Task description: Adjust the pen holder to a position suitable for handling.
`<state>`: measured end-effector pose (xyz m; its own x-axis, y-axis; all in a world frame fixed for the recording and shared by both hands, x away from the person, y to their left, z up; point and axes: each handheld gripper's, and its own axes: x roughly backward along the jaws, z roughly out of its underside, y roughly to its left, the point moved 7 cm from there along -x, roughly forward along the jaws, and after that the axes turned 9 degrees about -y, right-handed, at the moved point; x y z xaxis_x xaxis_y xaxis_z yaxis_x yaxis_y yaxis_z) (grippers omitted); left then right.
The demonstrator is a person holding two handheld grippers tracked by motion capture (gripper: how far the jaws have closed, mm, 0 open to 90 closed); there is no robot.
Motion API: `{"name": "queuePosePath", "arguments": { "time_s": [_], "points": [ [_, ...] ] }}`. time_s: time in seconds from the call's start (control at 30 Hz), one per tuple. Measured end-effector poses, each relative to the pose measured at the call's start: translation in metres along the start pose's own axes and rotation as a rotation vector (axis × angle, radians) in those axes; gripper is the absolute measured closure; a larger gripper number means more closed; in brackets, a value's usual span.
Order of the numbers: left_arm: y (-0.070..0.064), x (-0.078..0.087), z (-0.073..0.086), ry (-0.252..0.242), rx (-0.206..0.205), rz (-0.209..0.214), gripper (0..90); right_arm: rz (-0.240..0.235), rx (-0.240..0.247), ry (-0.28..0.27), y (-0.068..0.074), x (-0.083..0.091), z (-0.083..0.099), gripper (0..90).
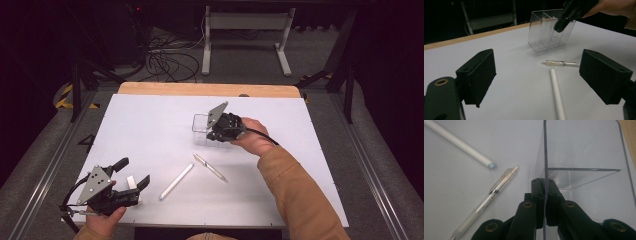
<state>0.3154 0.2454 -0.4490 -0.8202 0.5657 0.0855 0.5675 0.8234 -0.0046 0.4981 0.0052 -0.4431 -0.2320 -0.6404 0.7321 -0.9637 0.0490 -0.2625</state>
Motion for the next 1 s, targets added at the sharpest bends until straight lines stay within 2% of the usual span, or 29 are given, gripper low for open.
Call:
{"name": "queuePosePath", "arguments": {
  "time_s": [0.07, 0.23, 0.57, 0.67, 0.83, 0.87, 1.0],
  "points": [
    [0.001, 0.0, 0.0, -0.001, 0.002, 0.0, 14.5, -0.018, 0.014, -0.006, -0.001, -0.011, -0.007, 87.6],
    [0.001, 0.001, 0.0, 0.0, 0.003, 0.0, 14.6, -0.046, 0.029, -0.005, -0.002, -0.023, -0.011, 87.5],
    [-0.001, 0.0, 0.001, 0.005, 0.001, 0.005, 14.5, -0.077, 0.021, -0.006, -0.003, -0.026, -0.007, 86.4],
    [-0.001, 0.0, 0.001, 0.002, 0.004, 0.005, 14.5, -0.075, 0.023, -0.007, -0.003, -0.027, -0.008, 85.3],
    [-0.001, 0.0, 0.001, 0.003, 0.004, 0.005, 14.5, -0.053, -0.011, -0.002, -0.005, -0.028, -0.008, 84.0],
    [-0.001, 0.0, 0.001, 0.002, 0.003, 0.005, 14.5, -0.046, -0.035, -0.002, -0.005, -0.028, -0.008, 84.1],
    [0.0, 0.0, 0.001, 0.001, 0.006, 0.004, 14.5, -0.041, -0.043, -0.001, -0.007, -0.029, -0.008, 84.1]
  ]
}}
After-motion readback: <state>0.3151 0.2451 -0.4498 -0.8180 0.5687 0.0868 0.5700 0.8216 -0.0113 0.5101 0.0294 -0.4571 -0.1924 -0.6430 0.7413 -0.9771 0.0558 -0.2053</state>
